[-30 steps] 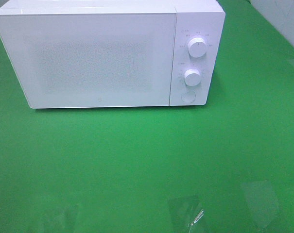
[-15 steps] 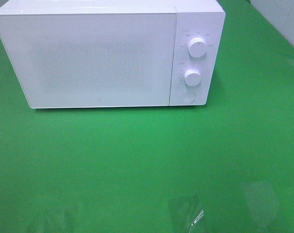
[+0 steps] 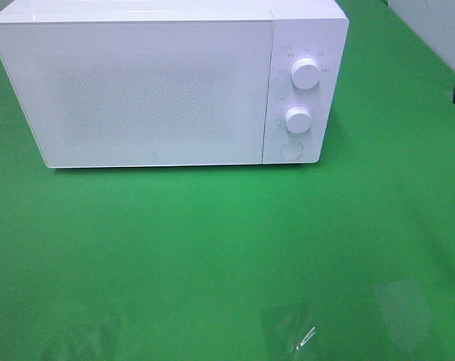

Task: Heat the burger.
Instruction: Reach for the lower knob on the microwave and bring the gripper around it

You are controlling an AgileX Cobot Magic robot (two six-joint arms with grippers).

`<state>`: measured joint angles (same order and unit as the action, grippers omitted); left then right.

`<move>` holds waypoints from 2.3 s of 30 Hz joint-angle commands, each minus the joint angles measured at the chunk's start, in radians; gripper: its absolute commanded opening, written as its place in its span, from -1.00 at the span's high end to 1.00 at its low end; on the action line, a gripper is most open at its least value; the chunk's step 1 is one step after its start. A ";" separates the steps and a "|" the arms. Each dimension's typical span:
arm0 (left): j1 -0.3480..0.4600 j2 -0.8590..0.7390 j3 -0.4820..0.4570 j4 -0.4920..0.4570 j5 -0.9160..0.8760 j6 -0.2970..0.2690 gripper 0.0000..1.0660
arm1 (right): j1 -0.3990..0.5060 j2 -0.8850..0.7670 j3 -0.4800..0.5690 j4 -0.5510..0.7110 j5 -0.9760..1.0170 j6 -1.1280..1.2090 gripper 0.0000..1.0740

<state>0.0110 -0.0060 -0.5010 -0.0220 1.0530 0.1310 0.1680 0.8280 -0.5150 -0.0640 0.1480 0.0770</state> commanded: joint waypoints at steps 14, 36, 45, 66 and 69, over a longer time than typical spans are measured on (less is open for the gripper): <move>0.001 -0.023 0.002 -0.012 -0.014 -0.003 -0.88 | -0.003 0.375 0.142 0.006 -0.659 -0.003 -0.40; 0.001 -0.023 0.002 -0.012 -0.014 -0.003 -0.88 | 0.237 0.733 0.142 0.514 -1.082 -0.336 -0.40; 0.001 -0.023 0.002 -0.012 -0.014 -0.003 -0.88 | 0.460 0.823 0.140 0.752 -1.242 -0.378 -0.40; 0.001 -0.023 0.002 -0.012 -0.014 -0.003 -0.88 | 0.576 1.026 -0.002 0.812 -1.377 -0.404 -0.40; 0.001 -0.023 0.002 -0.012 -0.014 -0.003 -0.88 | 0.562 1.067 -0.034 0.787 -1.375 -0.397 -0.40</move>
<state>0.0110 -0.0060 -0.5010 -0.0220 1.0530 0.1310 0.7420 1.8740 -0.5230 0.7520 -1.2050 -0.3190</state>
